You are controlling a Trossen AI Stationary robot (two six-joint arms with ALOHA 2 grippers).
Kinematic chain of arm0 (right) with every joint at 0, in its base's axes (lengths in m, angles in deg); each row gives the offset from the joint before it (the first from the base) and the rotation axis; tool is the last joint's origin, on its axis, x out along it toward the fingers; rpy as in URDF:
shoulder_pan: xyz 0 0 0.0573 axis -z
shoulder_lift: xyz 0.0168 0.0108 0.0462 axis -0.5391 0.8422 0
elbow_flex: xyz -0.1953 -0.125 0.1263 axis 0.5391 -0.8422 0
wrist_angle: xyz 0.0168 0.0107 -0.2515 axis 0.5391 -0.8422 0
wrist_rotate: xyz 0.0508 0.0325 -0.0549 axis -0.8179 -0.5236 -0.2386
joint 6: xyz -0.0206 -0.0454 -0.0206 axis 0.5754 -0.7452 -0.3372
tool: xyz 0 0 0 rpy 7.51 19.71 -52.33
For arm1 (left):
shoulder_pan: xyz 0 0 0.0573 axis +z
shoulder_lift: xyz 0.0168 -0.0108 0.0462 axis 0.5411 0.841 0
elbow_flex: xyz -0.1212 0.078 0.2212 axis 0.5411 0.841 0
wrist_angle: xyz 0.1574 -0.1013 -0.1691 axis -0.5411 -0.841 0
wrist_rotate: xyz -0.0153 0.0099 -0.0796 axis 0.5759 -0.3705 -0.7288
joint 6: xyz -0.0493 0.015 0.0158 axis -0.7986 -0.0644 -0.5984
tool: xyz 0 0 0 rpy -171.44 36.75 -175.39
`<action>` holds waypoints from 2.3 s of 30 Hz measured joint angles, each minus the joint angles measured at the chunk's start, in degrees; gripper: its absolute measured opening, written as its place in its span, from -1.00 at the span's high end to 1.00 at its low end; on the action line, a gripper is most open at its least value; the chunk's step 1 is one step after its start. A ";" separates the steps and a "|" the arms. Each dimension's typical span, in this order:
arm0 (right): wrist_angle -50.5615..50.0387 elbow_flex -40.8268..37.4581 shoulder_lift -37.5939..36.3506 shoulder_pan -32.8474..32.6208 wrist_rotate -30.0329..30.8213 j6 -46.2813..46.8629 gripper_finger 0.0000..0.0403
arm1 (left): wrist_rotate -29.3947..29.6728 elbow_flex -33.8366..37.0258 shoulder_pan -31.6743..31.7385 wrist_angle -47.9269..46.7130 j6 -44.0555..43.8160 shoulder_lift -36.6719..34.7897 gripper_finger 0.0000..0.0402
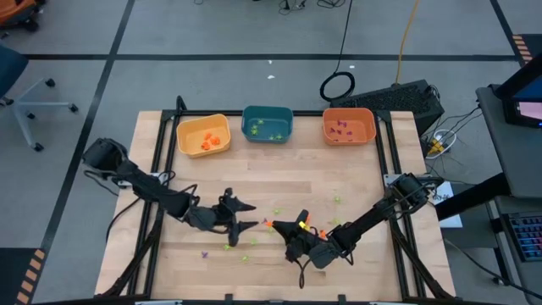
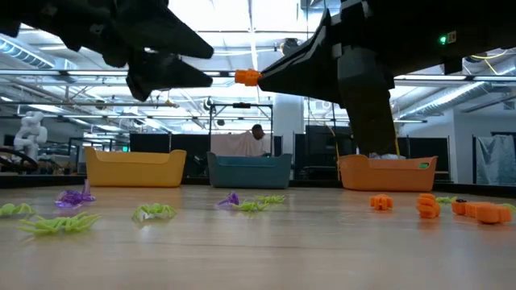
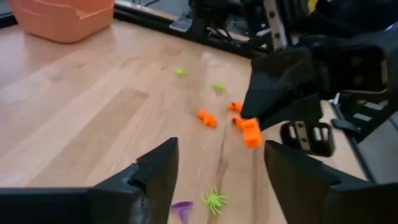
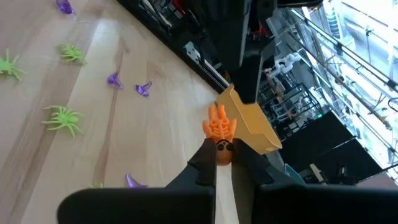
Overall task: Sort Halloween decoration
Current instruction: Put the orange skeleton toy into the yellow bin
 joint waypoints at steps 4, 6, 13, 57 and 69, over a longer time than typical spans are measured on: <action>-0.02 0.00 0.00 0.32 -0.02 0.56 0.98 | 0.58 -0.02 1.39 4.71 -1.87 2.60 -0.38; -0.02 0.00 0.00 0.57 -0.02 1.65 0.98 | 0.50 -0.02 2.18 6.57 -3.61 4.17 -0.44; -0.06 0.00 0.00 1.54 -0.19 4.63 0.98 | -4.37 -1.25 4.59 8.94 -12.32 8.15 -0.46; -0.74 0.00 0.00 2.65 -0.45 8.04 0.98 | -14.04 -1.84 6.81 9.74 -14.96 8.28 0.46; -0.69 0.00 0.00 2.65 -0.48 7.86 0.98 | -14.67 -1.81 6.87 9.66 -14.72 8.28 0.77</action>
